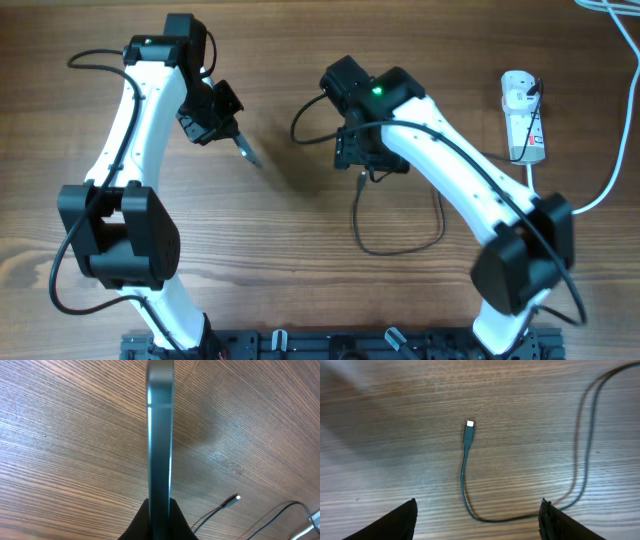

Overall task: Plug charger to phone and switch on socket
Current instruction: 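Grasp the black USB-C cable plug with the right gripper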

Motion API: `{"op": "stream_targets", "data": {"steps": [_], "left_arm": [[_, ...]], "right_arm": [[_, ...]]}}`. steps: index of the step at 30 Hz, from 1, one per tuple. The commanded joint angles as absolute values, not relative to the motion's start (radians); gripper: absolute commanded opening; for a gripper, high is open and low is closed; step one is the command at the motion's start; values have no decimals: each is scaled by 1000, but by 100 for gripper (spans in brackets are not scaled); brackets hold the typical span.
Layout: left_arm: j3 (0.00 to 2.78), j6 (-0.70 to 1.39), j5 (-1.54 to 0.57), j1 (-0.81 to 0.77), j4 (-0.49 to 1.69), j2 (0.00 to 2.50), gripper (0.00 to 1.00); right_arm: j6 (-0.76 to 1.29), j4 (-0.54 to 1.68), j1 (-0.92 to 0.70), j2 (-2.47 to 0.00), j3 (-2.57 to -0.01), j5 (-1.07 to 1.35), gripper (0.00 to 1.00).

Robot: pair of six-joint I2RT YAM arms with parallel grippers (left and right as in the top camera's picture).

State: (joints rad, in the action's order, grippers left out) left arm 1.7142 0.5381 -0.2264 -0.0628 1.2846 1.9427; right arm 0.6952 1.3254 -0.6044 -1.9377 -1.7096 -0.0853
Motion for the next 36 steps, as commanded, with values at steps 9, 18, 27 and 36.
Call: {"op": "stream_targets", "data": {"steps": [9,18,27,36], "left_arm": [[1721,554,-207,-59,1284,1911,4],[1721,555,-207,-59,1282,1911,4],[1721,555,-208,-59,1280,1911,4],[1721,555,-208,-59,1276,1911,4]], "right_arm": [[653,1233,-531,-2155,-1686,52,66],[632,1032,-530,-2155,-1464,141,59],[666,1023,-543,-2155,-1464,140,29],[683,1018,-547,-2155,-1464,140,17]]}}
